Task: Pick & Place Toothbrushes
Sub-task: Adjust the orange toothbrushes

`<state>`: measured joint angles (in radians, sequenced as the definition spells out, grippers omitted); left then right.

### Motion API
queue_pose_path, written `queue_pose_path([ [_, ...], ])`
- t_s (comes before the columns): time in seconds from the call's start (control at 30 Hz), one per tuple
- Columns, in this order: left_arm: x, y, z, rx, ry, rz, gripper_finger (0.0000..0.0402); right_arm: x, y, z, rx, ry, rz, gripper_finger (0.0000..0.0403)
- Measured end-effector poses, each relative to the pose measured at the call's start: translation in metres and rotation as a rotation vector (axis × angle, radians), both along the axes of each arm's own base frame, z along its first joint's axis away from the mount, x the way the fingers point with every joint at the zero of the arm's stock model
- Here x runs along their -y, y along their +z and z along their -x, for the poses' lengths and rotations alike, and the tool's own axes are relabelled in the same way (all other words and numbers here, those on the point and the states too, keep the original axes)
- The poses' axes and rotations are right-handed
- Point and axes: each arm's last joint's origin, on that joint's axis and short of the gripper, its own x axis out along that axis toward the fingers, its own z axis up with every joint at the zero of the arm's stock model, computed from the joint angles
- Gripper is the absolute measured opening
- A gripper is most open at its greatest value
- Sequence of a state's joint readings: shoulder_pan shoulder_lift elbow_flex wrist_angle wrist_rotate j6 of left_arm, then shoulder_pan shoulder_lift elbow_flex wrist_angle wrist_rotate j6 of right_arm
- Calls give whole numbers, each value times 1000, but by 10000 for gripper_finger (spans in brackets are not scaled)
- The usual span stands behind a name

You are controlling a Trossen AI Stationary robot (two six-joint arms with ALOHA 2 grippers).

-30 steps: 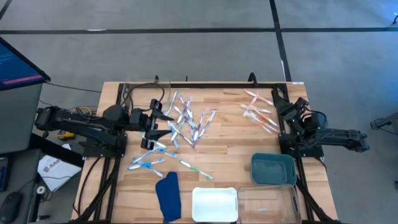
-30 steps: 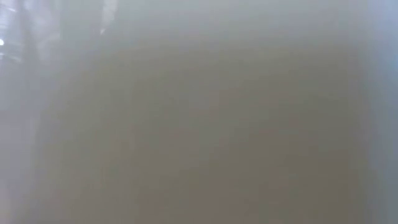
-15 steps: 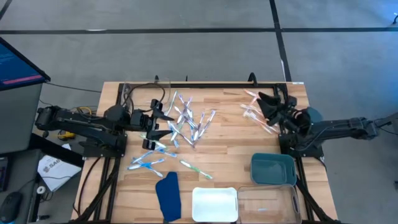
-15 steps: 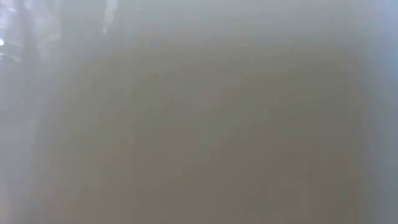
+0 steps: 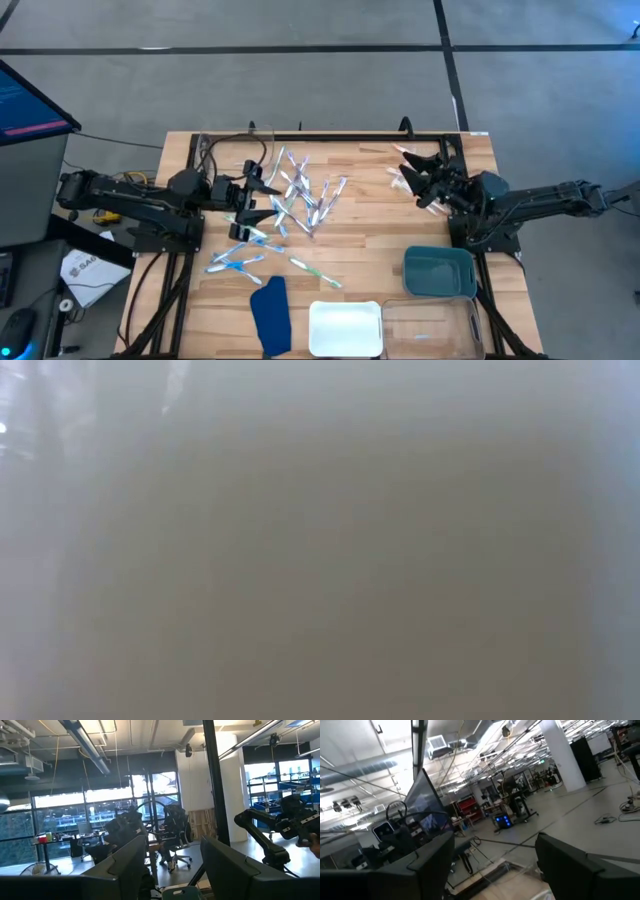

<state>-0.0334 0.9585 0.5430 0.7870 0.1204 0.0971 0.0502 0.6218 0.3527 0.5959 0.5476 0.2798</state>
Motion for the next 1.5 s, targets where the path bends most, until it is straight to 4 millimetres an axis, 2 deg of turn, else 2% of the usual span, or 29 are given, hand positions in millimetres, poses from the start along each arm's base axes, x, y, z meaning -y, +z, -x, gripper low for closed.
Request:
queue_pose_path([
  [0.3, 0, 0, 0, 0, 1, -1, 186, 0, -9, -3, -103, -4, 5, 272],
  [0.53, 0, 0, 0, -1, 1, -3, 186, 9, -15, -3, -170, -64, -1, 272],
  [0.93, 0, -2, -1, -22, 0, -1, 186, 33, -31, 0, -247, -200, -157, 272],
  [1.5, 0, -3, -1, -30, 0, -1, 186, 51, -50, 9, -311, -332, -364, 272],
])
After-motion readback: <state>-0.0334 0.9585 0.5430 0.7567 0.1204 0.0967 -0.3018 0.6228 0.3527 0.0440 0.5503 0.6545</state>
